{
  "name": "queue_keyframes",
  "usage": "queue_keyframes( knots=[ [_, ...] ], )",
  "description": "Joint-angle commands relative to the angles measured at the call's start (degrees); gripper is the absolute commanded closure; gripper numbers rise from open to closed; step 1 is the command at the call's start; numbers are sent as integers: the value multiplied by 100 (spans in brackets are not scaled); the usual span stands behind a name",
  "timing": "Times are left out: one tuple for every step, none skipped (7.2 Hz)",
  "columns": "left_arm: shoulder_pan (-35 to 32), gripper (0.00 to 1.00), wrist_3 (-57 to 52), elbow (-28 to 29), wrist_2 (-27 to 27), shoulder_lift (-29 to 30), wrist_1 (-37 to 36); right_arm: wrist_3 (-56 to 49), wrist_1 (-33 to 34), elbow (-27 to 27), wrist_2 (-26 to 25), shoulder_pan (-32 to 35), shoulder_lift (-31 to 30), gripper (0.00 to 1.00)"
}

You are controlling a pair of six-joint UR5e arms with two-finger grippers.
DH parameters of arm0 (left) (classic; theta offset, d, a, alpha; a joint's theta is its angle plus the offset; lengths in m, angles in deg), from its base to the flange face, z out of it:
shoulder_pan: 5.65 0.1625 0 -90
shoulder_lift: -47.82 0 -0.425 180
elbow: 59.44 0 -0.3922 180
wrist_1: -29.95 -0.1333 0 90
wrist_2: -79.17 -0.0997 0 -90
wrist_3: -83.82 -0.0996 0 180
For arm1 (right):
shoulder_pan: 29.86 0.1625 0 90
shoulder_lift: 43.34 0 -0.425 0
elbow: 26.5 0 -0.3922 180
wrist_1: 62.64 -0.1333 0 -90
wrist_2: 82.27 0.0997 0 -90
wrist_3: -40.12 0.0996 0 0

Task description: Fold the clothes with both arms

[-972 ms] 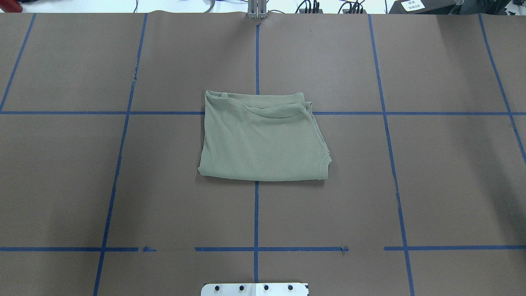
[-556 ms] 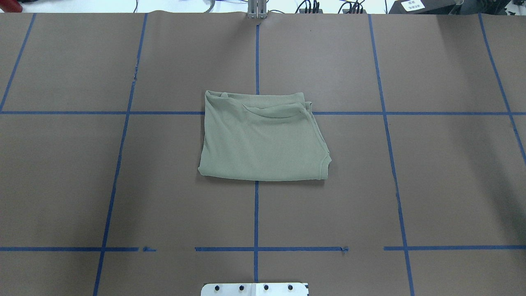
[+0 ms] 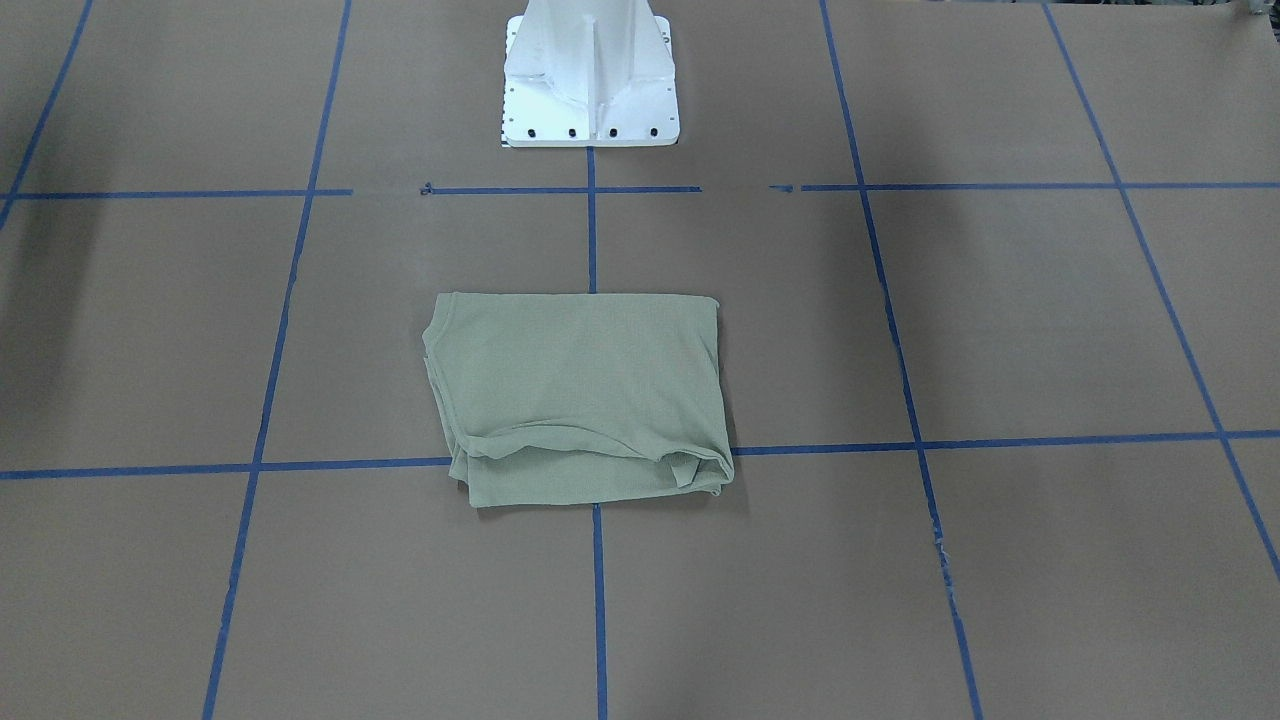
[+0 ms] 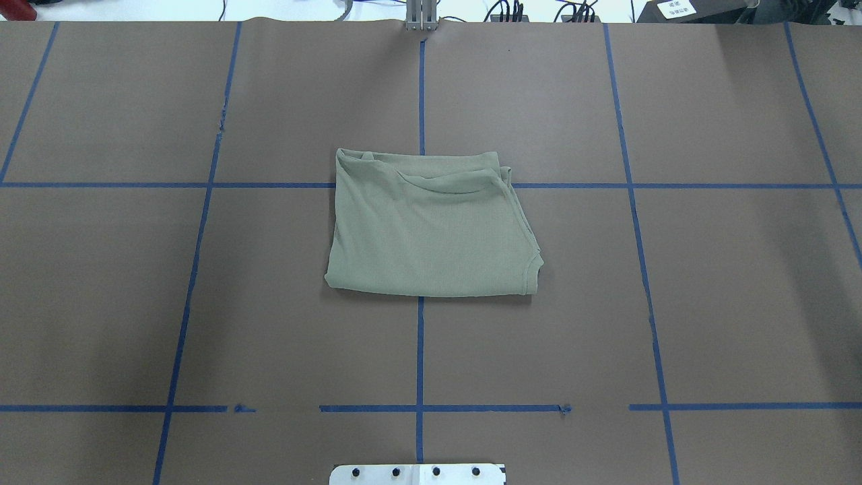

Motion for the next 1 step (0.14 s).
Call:
queue_keyframes(
  knots=[
    [-2,1,-39,450,-40,500,42,-99,8,35,40,219,-149,0]
  ],
)
